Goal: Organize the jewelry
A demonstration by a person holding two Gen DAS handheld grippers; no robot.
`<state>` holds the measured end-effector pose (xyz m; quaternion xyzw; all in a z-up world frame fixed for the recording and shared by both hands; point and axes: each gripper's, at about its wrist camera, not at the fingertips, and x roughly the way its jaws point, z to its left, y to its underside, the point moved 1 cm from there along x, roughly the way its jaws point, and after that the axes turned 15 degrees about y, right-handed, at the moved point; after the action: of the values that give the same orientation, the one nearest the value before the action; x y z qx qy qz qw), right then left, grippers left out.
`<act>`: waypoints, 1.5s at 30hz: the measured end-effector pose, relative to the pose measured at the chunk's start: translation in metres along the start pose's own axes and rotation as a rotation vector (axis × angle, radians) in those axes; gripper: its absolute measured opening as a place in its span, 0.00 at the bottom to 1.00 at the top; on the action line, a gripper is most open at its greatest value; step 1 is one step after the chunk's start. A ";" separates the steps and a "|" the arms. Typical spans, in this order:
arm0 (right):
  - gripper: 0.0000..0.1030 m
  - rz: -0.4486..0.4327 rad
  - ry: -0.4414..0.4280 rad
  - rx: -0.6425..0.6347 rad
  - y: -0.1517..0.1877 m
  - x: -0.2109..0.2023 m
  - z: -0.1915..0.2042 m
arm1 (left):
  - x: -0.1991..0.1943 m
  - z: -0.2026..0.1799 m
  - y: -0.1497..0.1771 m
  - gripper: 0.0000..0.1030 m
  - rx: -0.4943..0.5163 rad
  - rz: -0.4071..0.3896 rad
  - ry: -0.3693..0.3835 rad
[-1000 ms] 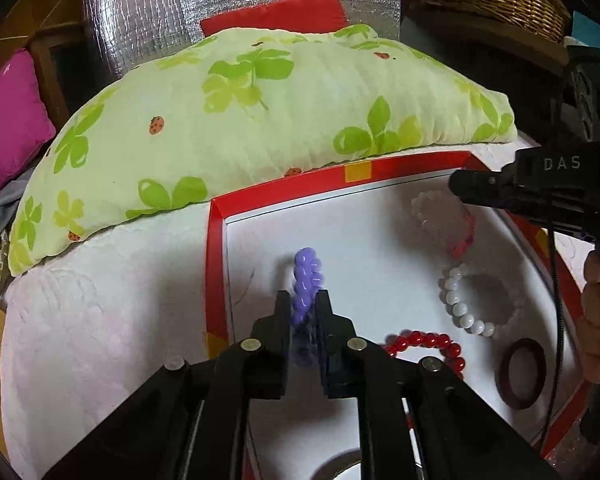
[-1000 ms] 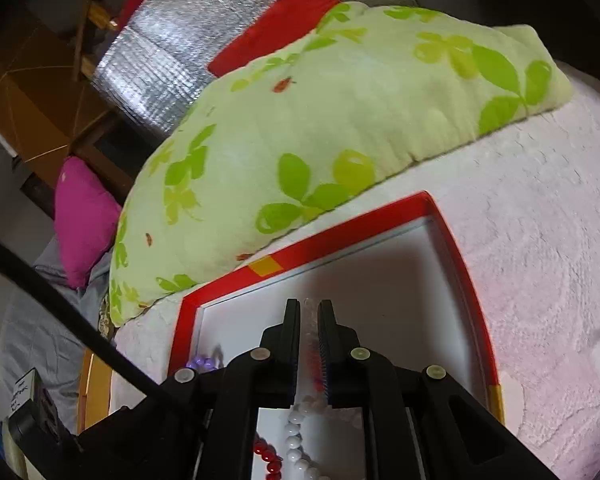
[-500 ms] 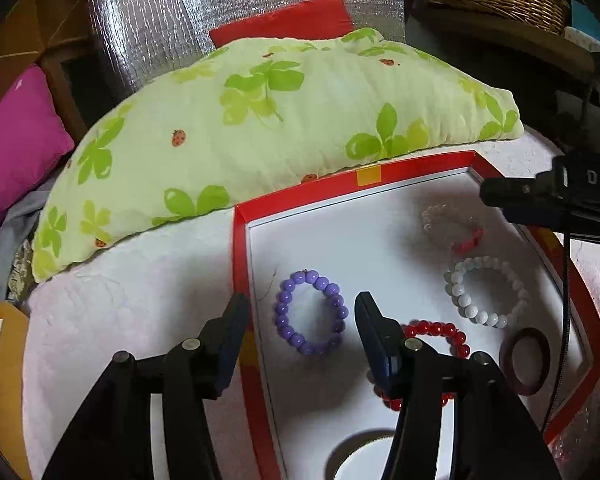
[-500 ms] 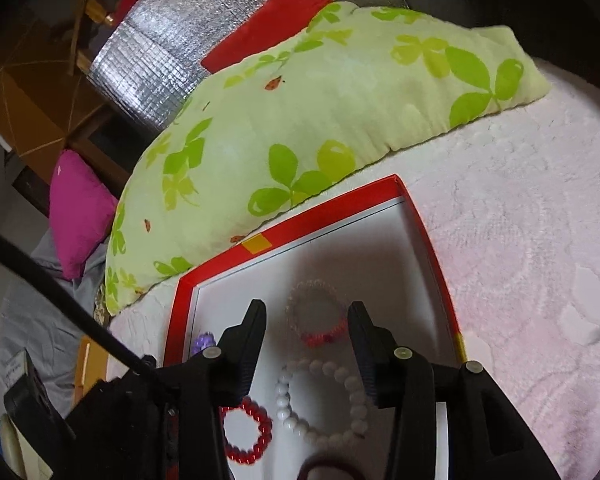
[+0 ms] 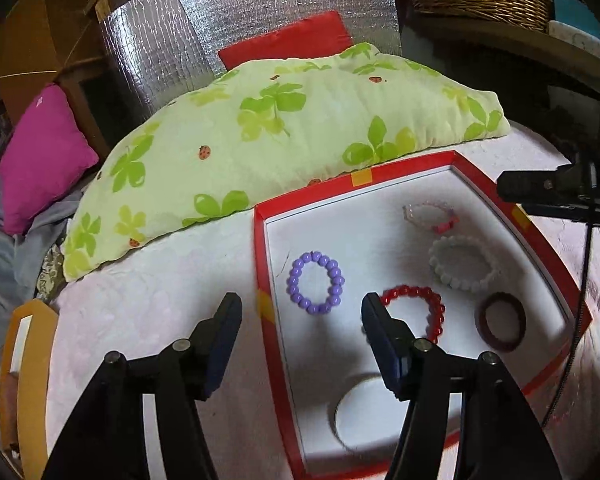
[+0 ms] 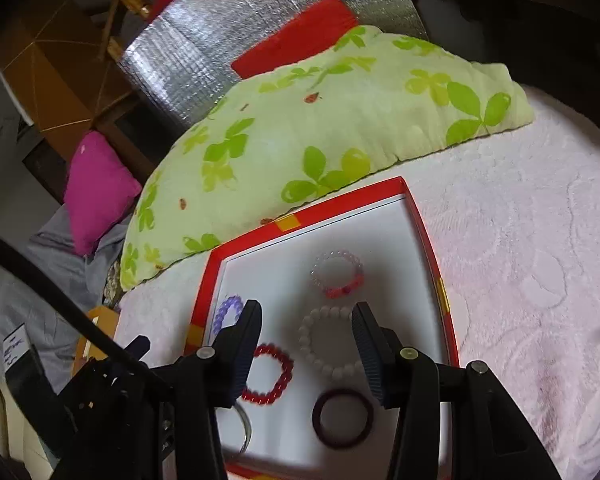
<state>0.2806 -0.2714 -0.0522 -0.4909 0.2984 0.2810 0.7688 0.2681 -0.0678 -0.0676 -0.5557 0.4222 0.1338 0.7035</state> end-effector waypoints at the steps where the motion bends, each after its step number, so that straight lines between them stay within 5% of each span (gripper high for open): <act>1: 0.49 -0.006 -0.001 -0.005 0.003 -0.005 0.000 | -0.003 0.000 0.002 0.61 0.000 0.001 -0.003; 19: 0.49 -0.092 -0.009 0.023 0.085 -0.106 -0.078 | -0.083 0.008 0.073 0.62 -0.046 -0.045 0.013; 26: 0.49 0.006 -0.019 0.024 0.130 -0.102 -0.104 | -0.093 -0.020 0.124 0.63 0.010 0.023 0.059; 35: 0.44 0.051 0.004 -0.100 0.149 -0.076 -0.072 | -0.081 -0.035 0.140 0.63 0.018 0.091 0.134; 42: 0.39 0.081 0.127 -0.118 0.149 -0.043 -0.056 | -0.069 -0.032 0.145 0.63 -0.027 0.144 0.185; 45: 0.28 0.061 0.203 -0.143 0.150 -0.035 -0.052 | -0.068 -0.028 0.148 0.63 -0.040 0.151 0.189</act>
<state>0.1392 -0.2700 -0.1323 -0.5609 0.3686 0.2736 0.6890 0.1174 -0.0232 -0.1168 -0.5465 0.5244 0.1420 0.6373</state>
